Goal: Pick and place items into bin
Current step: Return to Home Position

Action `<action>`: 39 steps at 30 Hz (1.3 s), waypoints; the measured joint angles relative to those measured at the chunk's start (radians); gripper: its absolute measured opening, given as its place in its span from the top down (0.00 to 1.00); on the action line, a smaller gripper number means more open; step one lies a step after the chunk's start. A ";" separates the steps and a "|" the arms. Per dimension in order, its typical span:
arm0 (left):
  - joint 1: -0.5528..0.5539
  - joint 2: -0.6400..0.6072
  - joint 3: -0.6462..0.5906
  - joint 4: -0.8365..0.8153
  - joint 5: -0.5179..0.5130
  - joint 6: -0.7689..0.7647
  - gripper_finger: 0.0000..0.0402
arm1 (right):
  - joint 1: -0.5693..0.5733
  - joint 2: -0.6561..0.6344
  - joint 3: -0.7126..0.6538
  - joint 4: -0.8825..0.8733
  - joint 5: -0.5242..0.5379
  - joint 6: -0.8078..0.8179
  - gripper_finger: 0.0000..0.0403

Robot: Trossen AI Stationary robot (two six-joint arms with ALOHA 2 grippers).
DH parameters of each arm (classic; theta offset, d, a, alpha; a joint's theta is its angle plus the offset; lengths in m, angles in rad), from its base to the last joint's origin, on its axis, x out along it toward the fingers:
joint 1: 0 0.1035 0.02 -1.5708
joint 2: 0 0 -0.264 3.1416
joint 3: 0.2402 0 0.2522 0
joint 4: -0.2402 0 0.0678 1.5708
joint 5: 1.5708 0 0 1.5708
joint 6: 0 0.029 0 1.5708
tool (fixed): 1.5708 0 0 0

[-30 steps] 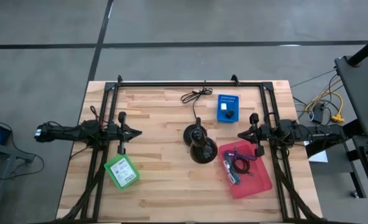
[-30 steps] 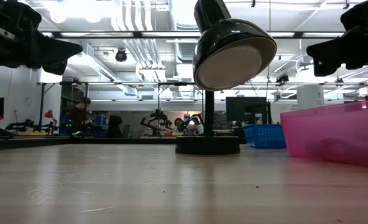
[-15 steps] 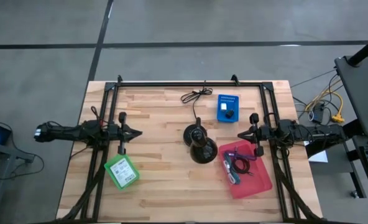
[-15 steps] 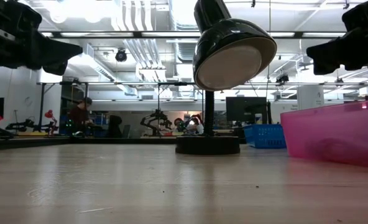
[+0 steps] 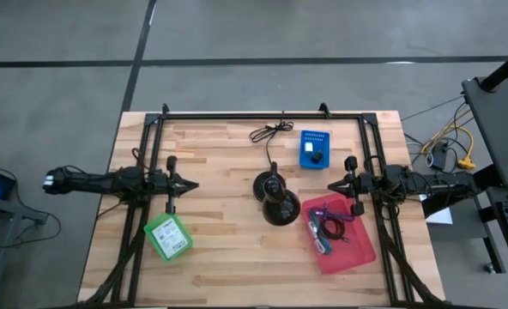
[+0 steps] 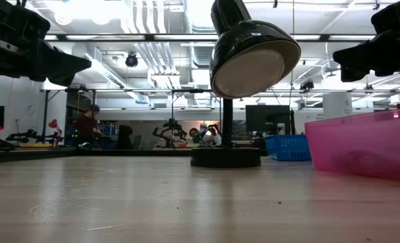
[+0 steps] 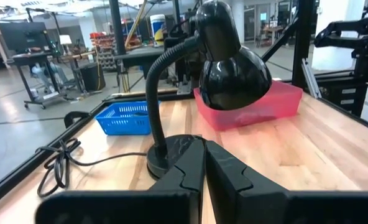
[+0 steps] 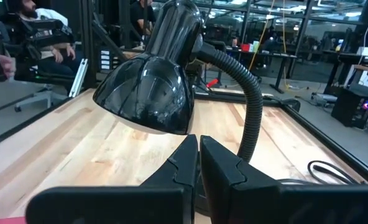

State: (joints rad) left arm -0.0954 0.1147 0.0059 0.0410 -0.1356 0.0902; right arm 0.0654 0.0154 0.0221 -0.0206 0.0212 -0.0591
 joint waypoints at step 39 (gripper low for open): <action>0.000 -0.081 0.025 0.013 0.030 0.047 1.00 | 0.000 0.000 0.000 0.000 0.005 -0.002 0.98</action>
